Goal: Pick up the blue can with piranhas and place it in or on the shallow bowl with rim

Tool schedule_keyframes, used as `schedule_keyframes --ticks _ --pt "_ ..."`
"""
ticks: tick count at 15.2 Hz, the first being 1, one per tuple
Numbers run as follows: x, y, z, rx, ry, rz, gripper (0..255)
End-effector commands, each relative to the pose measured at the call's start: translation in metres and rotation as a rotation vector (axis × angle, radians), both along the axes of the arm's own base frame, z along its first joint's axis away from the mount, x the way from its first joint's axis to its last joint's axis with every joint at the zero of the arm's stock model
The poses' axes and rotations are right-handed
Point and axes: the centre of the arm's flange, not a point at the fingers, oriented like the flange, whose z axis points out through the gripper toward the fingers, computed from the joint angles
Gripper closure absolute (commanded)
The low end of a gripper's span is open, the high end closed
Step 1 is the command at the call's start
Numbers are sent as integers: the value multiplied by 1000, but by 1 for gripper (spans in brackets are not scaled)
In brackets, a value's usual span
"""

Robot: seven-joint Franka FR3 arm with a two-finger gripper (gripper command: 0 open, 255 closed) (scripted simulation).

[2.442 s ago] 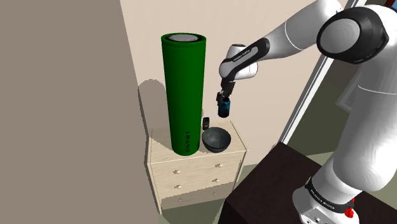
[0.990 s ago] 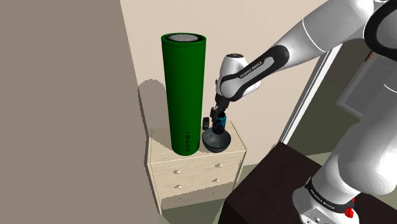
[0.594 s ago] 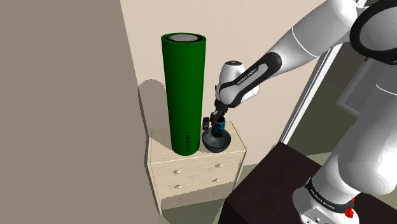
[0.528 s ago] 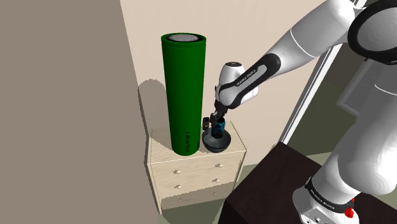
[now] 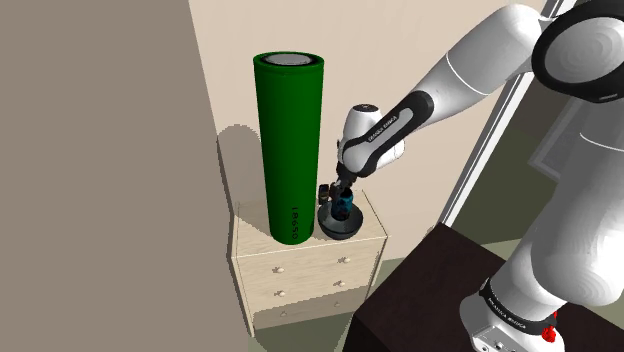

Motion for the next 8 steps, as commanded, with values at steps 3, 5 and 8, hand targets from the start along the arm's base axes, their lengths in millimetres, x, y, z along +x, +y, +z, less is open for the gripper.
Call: schedule_keyframes --ticks 3,5,8 --pt "0 0 0 0 -1 0 0" --pt "0 0 0 0 -1 0 0" --pt "0 0 0 0 -1 0 0"
